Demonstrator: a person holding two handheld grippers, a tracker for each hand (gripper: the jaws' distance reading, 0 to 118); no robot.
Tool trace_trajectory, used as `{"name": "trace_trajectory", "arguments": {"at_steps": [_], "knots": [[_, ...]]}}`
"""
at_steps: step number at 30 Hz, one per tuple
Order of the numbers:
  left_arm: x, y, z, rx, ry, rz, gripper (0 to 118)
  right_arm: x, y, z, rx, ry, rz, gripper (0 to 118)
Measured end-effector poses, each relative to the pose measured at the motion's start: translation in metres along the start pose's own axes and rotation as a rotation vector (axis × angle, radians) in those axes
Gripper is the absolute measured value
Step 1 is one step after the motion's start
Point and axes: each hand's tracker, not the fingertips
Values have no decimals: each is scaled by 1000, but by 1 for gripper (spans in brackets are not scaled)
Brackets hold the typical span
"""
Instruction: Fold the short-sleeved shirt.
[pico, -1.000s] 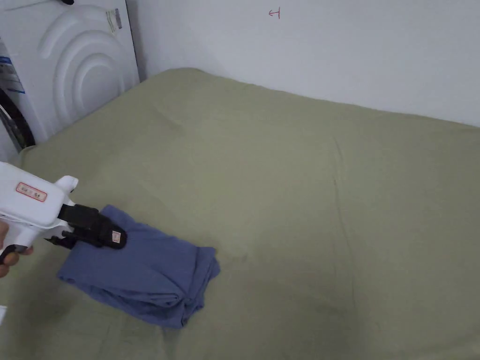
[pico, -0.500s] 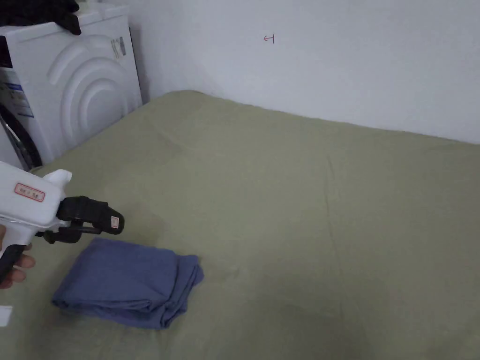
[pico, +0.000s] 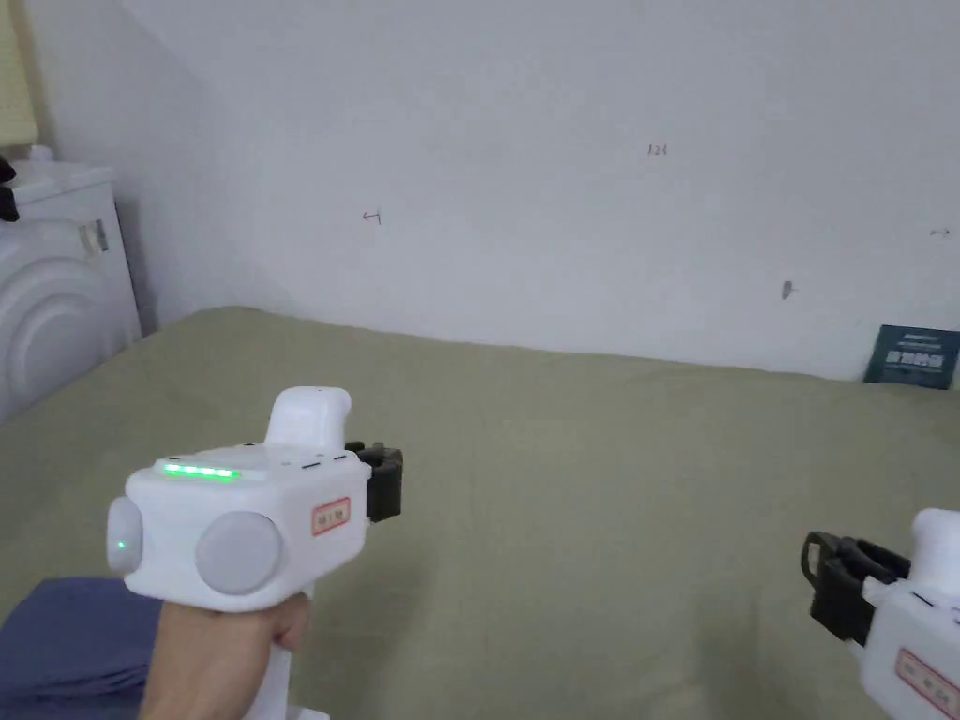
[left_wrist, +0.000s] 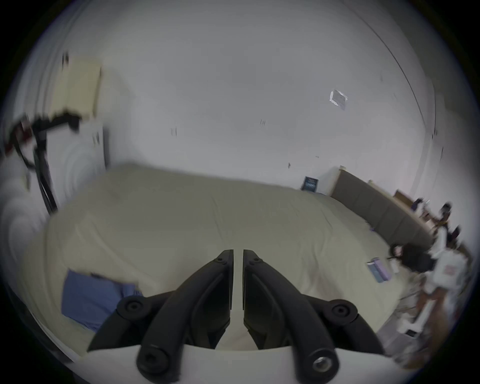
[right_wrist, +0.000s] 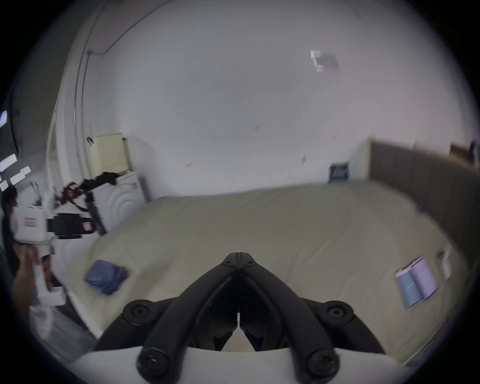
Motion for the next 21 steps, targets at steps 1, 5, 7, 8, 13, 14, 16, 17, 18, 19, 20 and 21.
{"name": "trace_trajectory", "arguments": {"at_steps": [1, 5, 7, 8, 13, 14, 16, 17, 18, 19, 20, 21], "knots": [[17, -1, 1, 21, 10, -38, 8, -1, 1, 1, 43, -26, 36, 2], [69, -9, 13, 107, 69, -48, 8, -17, 8, 11, 126, -111, 161, 2], [79, -10, 18, 149, 108, -106, 8, -20, 11, 16, 132, -113, 158, 2], [89, -7, 22, 165, 125, -111, 8, -21, 12, 20, 140, -113, 147, 2], [89, -1, 28, 145, 107, -92, 8, -18, 14, 28, 173, -113, 118, 2], [87, -2, 29, 146, 100, -95, 8, -16, 15, 29, 175, -113, 115, 2], [90, -1, 30, 147, 127, -137, 8, -15, 16, 31, 181, -120, 113, 2], [88, -1, 31, 146, 124, -130, 8, -15, 16, 32, 183, -119, 116, 2], [86, -1, 31, 142, 115, -123, 8, -15, 16, 31, 184, -120, 119, 2], [86, -1, 31, 145, 119, -113, 8, -15, 17, 31, 186, -121, 120, 2], [84, 0, 30, 147, 124, -112, 8, -15, 16, 31, 189, -118, 118, 2], [84, 0, 30, 146, 130, -112, 8, -15, 17, 32, 188, -117, 118, 2]]}}
